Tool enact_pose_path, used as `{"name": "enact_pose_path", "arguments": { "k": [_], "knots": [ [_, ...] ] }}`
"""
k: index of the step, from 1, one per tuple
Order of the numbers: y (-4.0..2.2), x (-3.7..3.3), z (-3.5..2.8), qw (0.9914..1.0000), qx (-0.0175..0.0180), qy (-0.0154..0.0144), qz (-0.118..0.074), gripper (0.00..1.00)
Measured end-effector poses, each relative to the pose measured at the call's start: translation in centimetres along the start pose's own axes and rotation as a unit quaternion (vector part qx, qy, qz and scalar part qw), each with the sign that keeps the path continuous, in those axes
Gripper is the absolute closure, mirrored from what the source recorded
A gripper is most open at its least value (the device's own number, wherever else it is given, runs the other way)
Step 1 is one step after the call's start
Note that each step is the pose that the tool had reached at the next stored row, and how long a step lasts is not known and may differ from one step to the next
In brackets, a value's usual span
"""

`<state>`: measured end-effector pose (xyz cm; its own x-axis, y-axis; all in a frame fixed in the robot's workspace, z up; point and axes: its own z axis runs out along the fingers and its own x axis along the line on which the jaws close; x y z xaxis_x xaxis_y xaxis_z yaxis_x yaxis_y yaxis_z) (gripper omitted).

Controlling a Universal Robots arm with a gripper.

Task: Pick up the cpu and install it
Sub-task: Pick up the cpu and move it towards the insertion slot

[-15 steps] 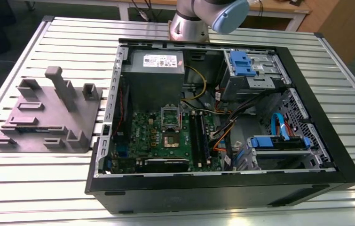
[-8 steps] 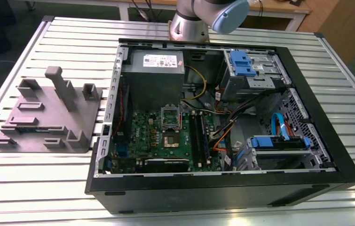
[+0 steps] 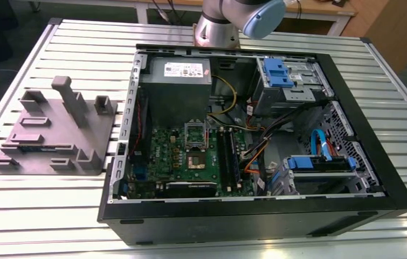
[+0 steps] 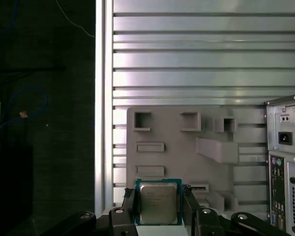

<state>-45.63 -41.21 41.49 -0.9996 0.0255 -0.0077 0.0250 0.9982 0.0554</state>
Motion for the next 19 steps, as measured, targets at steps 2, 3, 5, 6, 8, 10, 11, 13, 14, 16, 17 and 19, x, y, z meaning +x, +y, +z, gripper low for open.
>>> {"name": "enact_pose_path", "arguments": {
  "k": [2, 3, 5, 6, 8, 10, 11, 13, 14, 16, 17, 19],
  "knots": [
    [0.02, 0.0, -0.39, 1.0, -0.0001, -0.0001, 0.0, 0.53],
    [0.03, -0.01, -0.58, 1.0, -0.0001, -0.0001, 0.0, 0.53],
    [0.05, 0.0, -0.91, 1.0, 0.0, 0.0, 0.0, 0.53],
    [0.06, -0.01, -1.04, 1.0, 0.0, 0.0, 0.0, 0.53],
    [0.08, -0.01, -1.37, 1.0, 0.0, 0.0, 0.0, 0.53],
    [0.09, -0.01, -1.7, 1.0, -0.0001, -0.0001, 0.0, 0.53],
    [0.1, -0.02, -1.88, 1.0, -0.0001, -0.0001, 0.0, 0.53],
    [0.12, -0.02, -2.25, 1.0, 0.0, 0.0, 0.0, 0.53],
    [0.14, -0.02, -2.45, 1.0, 0.0, 0.0, 0.0, 0.53],
    [0.16, -0.02, -2.89, 1.0, 0.0, -0.0001, 0.0, 0.53],
    [0.17, -0.02, -3.12, 1.0, -0.0001, -0.0001, 0.0, 0.53],
    [0.2, -0.03, -3.64, 1.0, 0.0, 0.0, 0.0, 0.53]
  ]
}}
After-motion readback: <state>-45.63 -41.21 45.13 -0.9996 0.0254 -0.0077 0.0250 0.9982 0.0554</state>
